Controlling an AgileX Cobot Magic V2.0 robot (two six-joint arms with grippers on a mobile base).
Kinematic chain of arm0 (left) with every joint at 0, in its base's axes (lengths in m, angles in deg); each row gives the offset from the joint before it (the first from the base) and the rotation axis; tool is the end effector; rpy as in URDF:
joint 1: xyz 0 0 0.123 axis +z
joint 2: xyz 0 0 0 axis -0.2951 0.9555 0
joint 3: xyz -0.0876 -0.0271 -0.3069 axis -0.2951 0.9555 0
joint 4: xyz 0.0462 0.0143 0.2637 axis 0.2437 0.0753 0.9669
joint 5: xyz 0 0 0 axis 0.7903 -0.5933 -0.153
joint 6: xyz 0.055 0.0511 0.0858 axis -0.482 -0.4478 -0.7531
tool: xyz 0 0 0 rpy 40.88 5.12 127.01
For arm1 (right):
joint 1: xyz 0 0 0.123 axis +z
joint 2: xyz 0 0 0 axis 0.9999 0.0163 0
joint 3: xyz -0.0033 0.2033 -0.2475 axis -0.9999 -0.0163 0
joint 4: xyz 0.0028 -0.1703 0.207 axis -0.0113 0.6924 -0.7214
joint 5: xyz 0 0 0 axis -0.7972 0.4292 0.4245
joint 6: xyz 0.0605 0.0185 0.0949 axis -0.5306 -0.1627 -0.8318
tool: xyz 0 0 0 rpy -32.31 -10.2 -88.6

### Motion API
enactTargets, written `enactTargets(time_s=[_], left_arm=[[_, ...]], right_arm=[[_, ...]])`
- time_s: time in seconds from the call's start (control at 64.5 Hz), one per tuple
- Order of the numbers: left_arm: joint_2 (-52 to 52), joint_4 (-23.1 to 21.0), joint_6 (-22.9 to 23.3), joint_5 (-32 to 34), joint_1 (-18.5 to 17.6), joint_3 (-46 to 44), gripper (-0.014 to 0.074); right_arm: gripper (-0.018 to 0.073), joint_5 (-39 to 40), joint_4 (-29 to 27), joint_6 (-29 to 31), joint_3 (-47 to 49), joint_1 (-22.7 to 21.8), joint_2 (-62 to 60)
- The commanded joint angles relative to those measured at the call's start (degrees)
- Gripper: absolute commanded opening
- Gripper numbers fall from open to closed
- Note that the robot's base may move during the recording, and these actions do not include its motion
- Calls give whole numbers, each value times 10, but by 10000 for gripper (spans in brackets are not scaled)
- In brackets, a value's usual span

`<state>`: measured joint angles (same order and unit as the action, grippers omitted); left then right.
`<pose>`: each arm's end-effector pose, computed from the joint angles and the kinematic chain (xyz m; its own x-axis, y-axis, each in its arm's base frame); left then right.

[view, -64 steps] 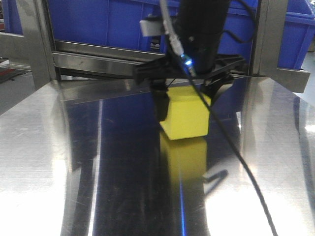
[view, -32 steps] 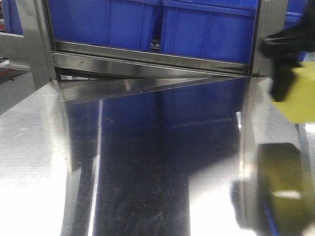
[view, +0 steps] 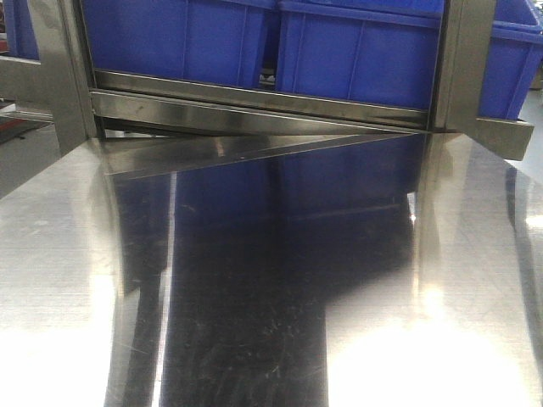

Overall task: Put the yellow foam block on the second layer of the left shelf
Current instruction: 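Raise the held cube with the right gripper toward the body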

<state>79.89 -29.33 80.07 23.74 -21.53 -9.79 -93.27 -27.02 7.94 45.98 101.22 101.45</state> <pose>0.0601 -0.0034 0.2045 0.0038 -0.0669 -0.9978 0.0659 0.9956 -0.0665 0.1487 0.0202 0.2729 -0.6585 -0.0628 -0.7499 -0.0846 0.9964 -0.0091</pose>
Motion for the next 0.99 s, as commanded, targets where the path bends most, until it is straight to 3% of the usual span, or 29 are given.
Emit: enactTargets(time_s=[0.0, 0.233, 0.543, 0.978], left_arm=[[4, -1, 2, 50, -3, 15, 136], [4, -1, 2, 47, -3, 15, 136], [4, -1, 2, 50, -3, 15, 136], [4, -1, 2, 50, -3, 15, 136]], right_arm=[[309, 57, 30, 6, 0, -4, -70], [309, 68, 90, 6, -5, -4, -208], [309, 133, 93, 6, -5, -4, -343], [309, 150, 93, 6, -5, -4, -367]])
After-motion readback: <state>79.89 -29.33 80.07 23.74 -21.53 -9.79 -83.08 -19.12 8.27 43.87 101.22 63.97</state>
